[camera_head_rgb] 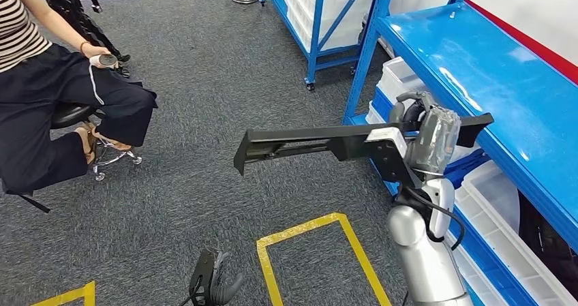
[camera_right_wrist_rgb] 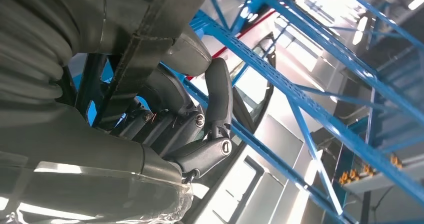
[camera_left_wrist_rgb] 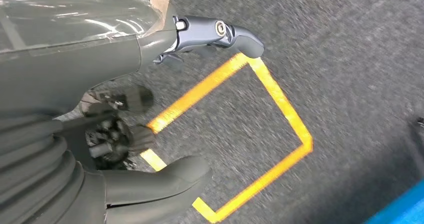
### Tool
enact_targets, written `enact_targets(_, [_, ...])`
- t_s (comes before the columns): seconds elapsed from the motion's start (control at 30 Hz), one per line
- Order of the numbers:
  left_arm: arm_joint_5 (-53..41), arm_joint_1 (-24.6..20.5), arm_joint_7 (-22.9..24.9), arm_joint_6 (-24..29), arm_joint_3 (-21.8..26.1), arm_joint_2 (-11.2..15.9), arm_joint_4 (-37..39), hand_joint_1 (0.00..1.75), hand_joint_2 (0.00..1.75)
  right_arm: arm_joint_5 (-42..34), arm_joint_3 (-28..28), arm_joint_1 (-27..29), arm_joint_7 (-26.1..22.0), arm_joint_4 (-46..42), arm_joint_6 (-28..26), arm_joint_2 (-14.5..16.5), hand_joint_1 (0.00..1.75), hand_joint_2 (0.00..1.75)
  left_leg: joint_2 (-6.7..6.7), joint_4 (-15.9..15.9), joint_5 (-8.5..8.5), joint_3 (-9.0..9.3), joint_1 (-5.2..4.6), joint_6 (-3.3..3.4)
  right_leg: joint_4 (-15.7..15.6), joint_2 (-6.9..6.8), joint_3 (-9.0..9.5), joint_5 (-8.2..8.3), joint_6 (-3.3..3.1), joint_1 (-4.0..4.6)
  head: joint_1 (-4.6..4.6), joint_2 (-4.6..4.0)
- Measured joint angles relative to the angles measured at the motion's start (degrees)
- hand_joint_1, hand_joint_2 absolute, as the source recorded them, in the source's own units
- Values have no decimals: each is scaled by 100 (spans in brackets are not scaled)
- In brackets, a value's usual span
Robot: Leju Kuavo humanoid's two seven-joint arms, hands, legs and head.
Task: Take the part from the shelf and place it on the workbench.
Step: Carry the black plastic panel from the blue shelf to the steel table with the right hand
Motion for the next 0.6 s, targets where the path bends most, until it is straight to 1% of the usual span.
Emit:
enact_targets(0.03, [24, 15, -14, 10, 20, 18, 0, 0, 175, -127, -28, 79, -63, -109, -34, 1, 175, 175, 112, 94, -86, -44, -16, -30, -52, -70, 32, 25, -14, -22, -7, 0])
enact_targets(0.07, [43, 23, -30, 16, 40, 38, 0, 0, 175, -251, -62, 159, -124, -215, -66, 0, 175, 175, 261, 310, -237, -141, -25, -57, -95, -144, 59, 45, -27, -43, -18, 0])
enact_targets(0.1, [64, 28, -46, 21, 56, 56, 0, 0, 175, -370, -98, 240, -184, -310, -87, -2, 175, 175, 416, 634, -426, -286, -20, -87, -105, -210, 68, 49, -30, -39, -28, 0])
enact_targets(0.13, [87, 36, -64, 28, 68, 72, 0, 0, 175, -485, -137, 327, -242, -397, -100, -6, 175, 175, 497, 1014, -610, -462, 2, -118, -103, -281, 66, 47, -32, -41, -36, 0])
enact_targets(0.17, [108, 53, -88, 41, 84, 86, 0, 0, 175, -602, -180, 425, -301, -476, -103, -11, 175, 175, 534, 1321, -722, -603, 27, -147, -101, -351, 63, 45, -32, -45, -38, 0])
enact_targets(0.2, [136, 78, -116, 56, 105, 100, 0, 0, 175, -712, -220, 521, -364, -550, -101, -14, 175, 175, 553, 1457, -737, -658, 53, -176, -98, -419, 59, 43, -31, -52, -41, 0])
enact_targets(0.23, [159, 104, -144, 72, 131, 116, 0, 0, 175, -801, -256, 605, -421, -618, -97, -15, 175, 175, 571, 1378, -650, -599, 82, -208, -92, -478, 57, 38, -24, -65, -44, 0])
enact_targets(0.27, [176, 124, -172, 88, 159, 130, 0, 0, 175, -866, -289, 671, -470, -677, -92, -15, 175, 175, 610, 1085, -487, -423, 113, -241, -80, -528, 57, 27, -7, -83, -45, 0])
enact_targets(0.3, [192, 136, -197, 99, 182, 143, -1, 0, 175, -904, -319, 715, -506, -728, -86, -14, 175, 175, 693, 698, -341, -199, 140, -286, -54, -571, 54, 7, 24, -95, -46, 0])
enact_targets(0.33, [201, 140, -217, 108, 199, 148, -1, 0, 175, -931, -352, 740, -533, -780, -74, -14, 175, 175, 761, 368, -235, -6, 148, -304, -14, -604, 40, -19, 65, -86, -61, 0])
enact_targets(0.37, [212, 142, -233, 114, 210, 152, -2, 0, 175, -952, -379, 759, -553, -826, -56, -14, 175, 175, 802, 148, -182, 121, 145, -290, 25, -631, 25, -43, 104, -76, -64, 0])
enact_targets(0.4, [222, 146, -248, 117, 216, 154, -3, 0, 175, -971, -403, 775, -567, -873, -34, -14, 175, 175, 811, 63, -185, 165, 128, -257, 50, -654, 17, -59, 135, -61, -63, 0])
enact_targets(0.43, [229, 157, -257, 119, 221, 157, -4, 0, 175, -993, -424, 792, -574, -915, -11, -14, 175, 175, 761, 67, -185, 159, 105, -193, 59, -681, 16, -66, 155, -57, -62, 0])
enact_targets(0.47, [233, 171, -265, 121, 228, 162, -4, 0, 175, -1017, -439, 814, -577, -950, 10, -14, 175, 175, 708, 69, -179, 151, 93, -135, 54, -711, 24, -72, 168, -76, -46, 0])
enact_targets(0.5, [233, 187, -272, 122, 237, 165, -5, 0, 175, -1040, -459, 836, -577, -988, 30, -14, 175, 175, 664, 65, -169, 147, 83, -89, 82, -692, 13, -108, 175, -99, -39, 0])
enact_targets(0.53, [234, 198, -275, 125, 249, 168, -8, 0, 175, -1068, -483, 860, -576, -1031, 50, -15, 175, 175, 616, 59, -156, 144, 79, -45, 190, -629, -34, -190, 169, -121, -37, 0])
enact_targets(0.57, [235, 203, -278, 127, 263, 169, -10, 0, 175, -1108, -509, 883, -576, -1077, 78, -15, 175, 175, 567, 53, -141, 140, 73, -8, 424, -532, -137, -326, 149, -134, -28, 0])
enact_targets(0.6, [234, 206, -279, 129, 277, 168, -12, 0, 175, -1170, -538, 908, -577, -1127, 116, -18, 175, 175, 518, 52, -130, 133, 61, 19, 795, -417, -301, -509, 117, -136, -20, 0])
